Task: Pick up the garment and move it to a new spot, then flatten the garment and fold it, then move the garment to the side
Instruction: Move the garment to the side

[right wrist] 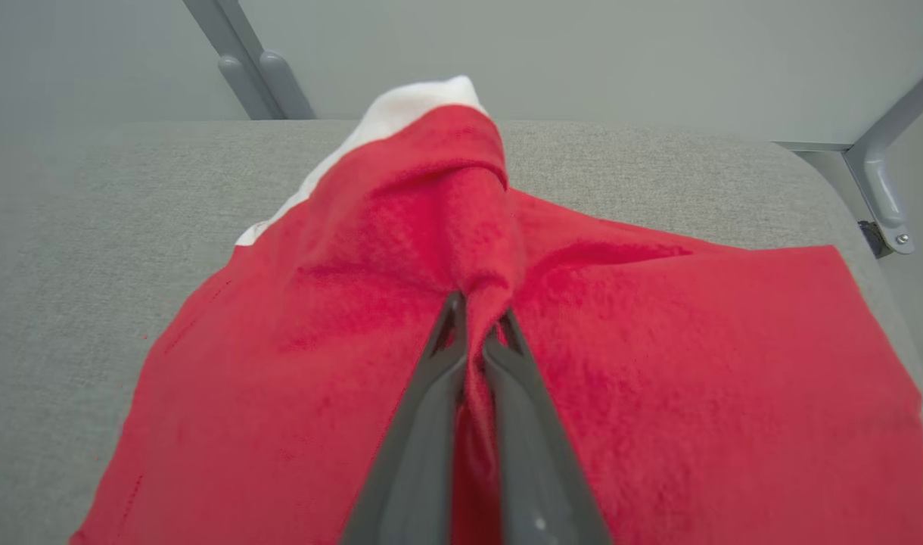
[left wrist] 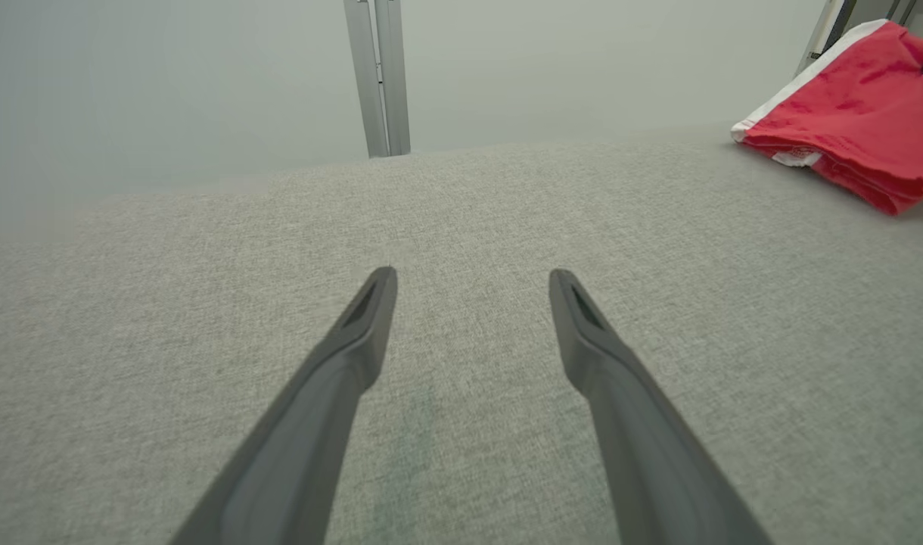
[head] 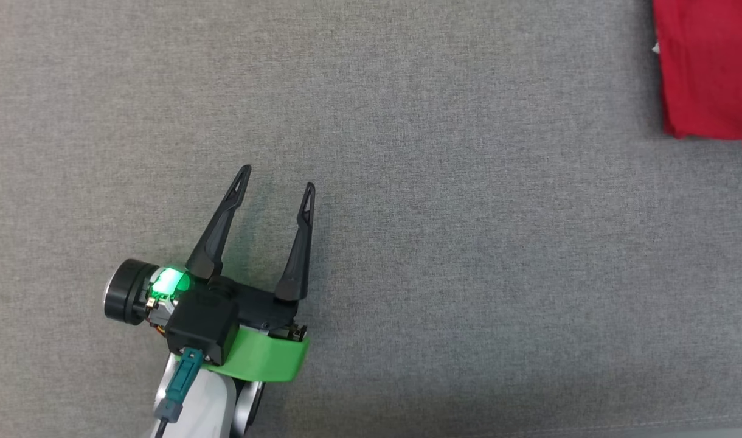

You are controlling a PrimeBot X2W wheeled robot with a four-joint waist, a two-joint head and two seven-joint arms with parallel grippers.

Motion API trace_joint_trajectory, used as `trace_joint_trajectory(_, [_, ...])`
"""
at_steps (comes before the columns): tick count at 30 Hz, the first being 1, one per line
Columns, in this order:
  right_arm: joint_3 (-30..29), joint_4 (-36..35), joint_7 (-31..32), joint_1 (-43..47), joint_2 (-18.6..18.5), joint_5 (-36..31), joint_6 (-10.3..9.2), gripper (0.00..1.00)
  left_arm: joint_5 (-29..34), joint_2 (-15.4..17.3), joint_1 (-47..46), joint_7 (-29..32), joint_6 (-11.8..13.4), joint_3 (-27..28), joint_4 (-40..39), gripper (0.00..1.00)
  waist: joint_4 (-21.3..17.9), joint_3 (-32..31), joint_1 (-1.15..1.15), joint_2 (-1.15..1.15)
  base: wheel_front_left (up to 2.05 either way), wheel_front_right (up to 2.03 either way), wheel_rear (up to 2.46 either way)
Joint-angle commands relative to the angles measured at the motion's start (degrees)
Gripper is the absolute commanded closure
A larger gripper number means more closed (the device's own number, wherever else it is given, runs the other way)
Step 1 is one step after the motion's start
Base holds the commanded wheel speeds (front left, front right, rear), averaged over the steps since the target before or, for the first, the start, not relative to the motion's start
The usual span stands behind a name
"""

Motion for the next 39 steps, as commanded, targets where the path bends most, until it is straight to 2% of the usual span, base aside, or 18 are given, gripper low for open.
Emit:
trace_joint_trajectory(1, [-0.5, -0.2, -0.4, -0.6, -1.1, 0.5, -0.1, 1.0, 0.5, 0.7, -1.2, -0.2, -0.3, 0.3, -0.2, 0.0, -1.0, 1.7, 0.0, 0.0, 0.0, 0.0, 0.0])
trace_joint_trajectory(7, [-2.1, -0.6, -1.1, -0.4, -6.2, 0.0, -0.11, 1.0, 1.1, 1.7, -1.9, -0.2, -0.8, -0.2, -0.5, 0.0, -1.6, 3.1, 0.0, 0.0, 0.0, 0.0, 0.0])
trace_joint_trajectory(13, [-3.1, -0.1, -0.9, -0.1, -9.7, -0.4, -0.11, 1.0, 0.9, 2.4, -2.6, -0.2, -0.9, -0.4, -0.9, 0.0, -1.4, 3.9, 0.0, 0.0, 0.0, 0.0, 0.0])
trace_joint_trajectory(24, [-3.5, 3.5, -0.2, 0.4, -10.8, -3.0, -0.11, 1.0, 0.8, 2.6, -3.0, -0.2, -0.4, -1.2, -0.9, 0.0, -0.3, 3.8, 0.0, 0.0, 0.0, 0.0, 0.0])
trace_joint_trajectory(25, [-3.7, 4.5, -0.5, 0.3, -10.6, -3.6, -0.11, 0.72, 0.7, 2.6, -3.0, -0.2, -0.4, -1.3, -0.9, 0.0, -0.2, 3.7, 0.0, 0.0, 0.0, 0.0, 0.0])
trace_joint_trajectory(26, [-3.8, 5.4, -1.0, 0.2, -10.4, -4.1, -0.11, 0.32, 0.7, 2.6, -3.1, -0.2, -0.4, -1.4, -0.9, 0.0, -0.1, 3.7, 0.0, 0.0, 0.0, 0.0, 0.0])
trace_joint_trajectory(27, [-3.9, 6.8, -1.7, -0.1, -10.3, -5.6, -0.11, 0.0, 0.6, 2.5, -3.1, -0.2, -0.3, -1.5, -0.9, 0.0, 0.0, 3.6, 0.0, 0.0, 0.0, 0.0, 0.0])
trace_joint_trajectory(30, [-3.5, 10.3, -2.9, -0.8, -9.6, -11.0, -0.11, 0.0, 0.4, 2.4, -3.2, -0.2, -0.3, -1.6, -0.8, 0.0, 0.2, 3.2, 0.0, 0.0, 0.0, 0.0, 0.0])
trace_joint_trajectory(35, [-3.8, 15.5, -5.0, -3.1, -5.2, -19.9, -0.11, 0.0, 0.1, 2.1, -2.8, -0.2, -0.4, -1.9, -0.4, 0.0, 0.2, 1.6, 0.0, 0.0, 0.0, 0.0, 0.0])
trace_joint_trajectory(39, [-5.9, 17.6, -10.2, -5.0, 2.0, -26.3, -0.11, 0.0, -0.3, 2.0, -1.7, -0.1, -0.2, -1.6, 0.0, 0.0, -0.3, -0.9, 0.0, 0.0, 0.0, 0.0, 0.0])
